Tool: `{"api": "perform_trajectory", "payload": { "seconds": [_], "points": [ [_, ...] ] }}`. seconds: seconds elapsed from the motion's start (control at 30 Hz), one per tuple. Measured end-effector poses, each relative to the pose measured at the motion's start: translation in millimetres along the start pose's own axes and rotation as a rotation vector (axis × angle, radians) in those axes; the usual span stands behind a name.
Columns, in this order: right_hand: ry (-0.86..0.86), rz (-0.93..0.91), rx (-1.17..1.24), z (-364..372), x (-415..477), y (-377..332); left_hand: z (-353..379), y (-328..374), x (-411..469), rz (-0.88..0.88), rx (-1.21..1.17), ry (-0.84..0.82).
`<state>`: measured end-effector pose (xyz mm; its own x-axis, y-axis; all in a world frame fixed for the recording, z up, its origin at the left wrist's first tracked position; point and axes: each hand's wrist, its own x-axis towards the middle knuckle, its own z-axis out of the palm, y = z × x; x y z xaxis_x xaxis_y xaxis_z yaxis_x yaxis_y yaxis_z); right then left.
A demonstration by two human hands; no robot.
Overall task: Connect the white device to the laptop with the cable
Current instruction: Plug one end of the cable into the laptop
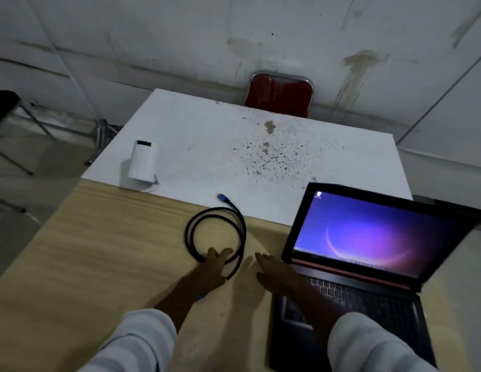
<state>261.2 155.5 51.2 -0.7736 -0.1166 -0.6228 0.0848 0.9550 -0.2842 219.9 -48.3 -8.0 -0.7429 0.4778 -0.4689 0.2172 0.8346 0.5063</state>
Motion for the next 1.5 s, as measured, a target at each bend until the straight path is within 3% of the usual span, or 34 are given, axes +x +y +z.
{"api": "perform_trajectory", "payload": {
  "seconds": [0.2,0.27,0.57,0.83,1.0,1.23,1.4,1.5],
  "points": [
    [0.021,-0.036,-0.010,39,-48,14,29,13,-62,0.005,-0.244,0.182],
    [0.022,-0.048,-0.004,51,-59,17,36,15,-75,-0.048,-0.181,0.221],
    [0.027,-0.098,-0.004,74,-79,15,60,2,-118,-0.123,0.067,0.001],
    [0.113,-0.213,-0.119,60,-48,-21,71,-6,-126,-0.247,0.168,0.201],
    [0.156,-0.246,-0.311,57,-17,-39,57,-39,-122,-0.203,0.068,0.190],
    [0.126,-0.162,-0.475,75,2,-47,42,-58,-113,-0.249,-0.327,0.209],
    [0.321,-0.192,-0.469,82,8,-43,26,-48,-93,-0.577,-1.076,0.308],
    [0.337,-0.172,-0.471,83,6,-43,18,-44,-76,-0.692,-1.244,0.367]
  ]
}}
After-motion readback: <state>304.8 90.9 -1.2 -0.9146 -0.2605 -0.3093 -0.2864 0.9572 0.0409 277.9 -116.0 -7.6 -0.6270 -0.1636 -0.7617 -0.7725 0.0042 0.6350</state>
